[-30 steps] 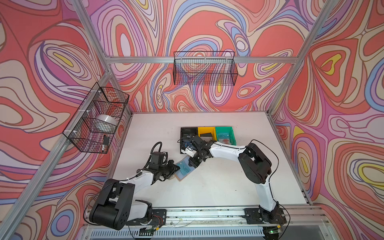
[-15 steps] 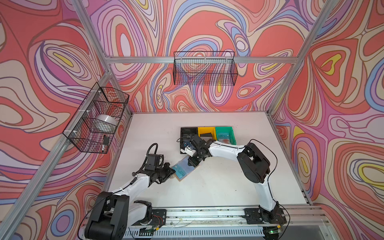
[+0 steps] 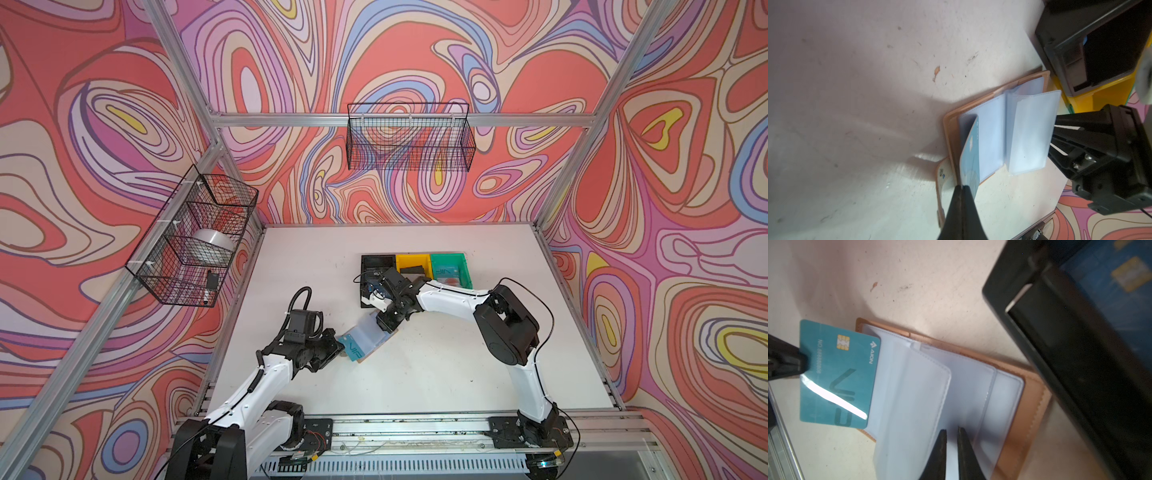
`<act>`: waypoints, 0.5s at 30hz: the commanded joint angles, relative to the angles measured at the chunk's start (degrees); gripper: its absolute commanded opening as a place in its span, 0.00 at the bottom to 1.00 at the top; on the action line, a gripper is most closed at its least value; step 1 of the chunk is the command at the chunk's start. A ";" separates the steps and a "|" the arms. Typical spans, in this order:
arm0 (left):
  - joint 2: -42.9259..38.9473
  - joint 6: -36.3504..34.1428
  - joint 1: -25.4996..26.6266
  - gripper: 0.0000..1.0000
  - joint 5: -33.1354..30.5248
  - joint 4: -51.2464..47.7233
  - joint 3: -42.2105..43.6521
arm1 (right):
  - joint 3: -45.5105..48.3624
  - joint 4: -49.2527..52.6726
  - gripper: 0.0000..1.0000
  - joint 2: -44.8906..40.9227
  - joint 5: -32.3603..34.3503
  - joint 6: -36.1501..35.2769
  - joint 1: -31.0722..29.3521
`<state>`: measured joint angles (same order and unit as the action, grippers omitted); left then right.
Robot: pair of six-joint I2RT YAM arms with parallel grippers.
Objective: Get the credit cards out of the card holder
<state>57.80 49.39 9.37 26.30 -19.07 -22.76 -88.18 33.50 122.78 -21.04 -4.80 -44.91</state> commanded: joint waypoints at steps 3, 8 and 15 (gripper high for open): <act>-3.47 -0.07 -0.39 0.00 3.38 3.43 0.09 | 0.91 1.73 0.19 -5.42 6.71 0.15 0.69; -4.64 -0.24 -0.22 0.00 9.69 11.78 -1.76 | -0.58 6.00 0.25 -12.78 8.92 -0.99 2.36; -1.20 2.46 2.40 0.00 16.07 29.07 -0.11 | -1.89 10.52 0.41 -14.93 -17.09 1.30 15.41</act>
<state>54.65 49.67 9.85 37.21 -3.88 -22.94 -89.30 39.57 106.52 -20.91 -4.67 -36.23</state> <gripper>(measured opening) 0.047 0.381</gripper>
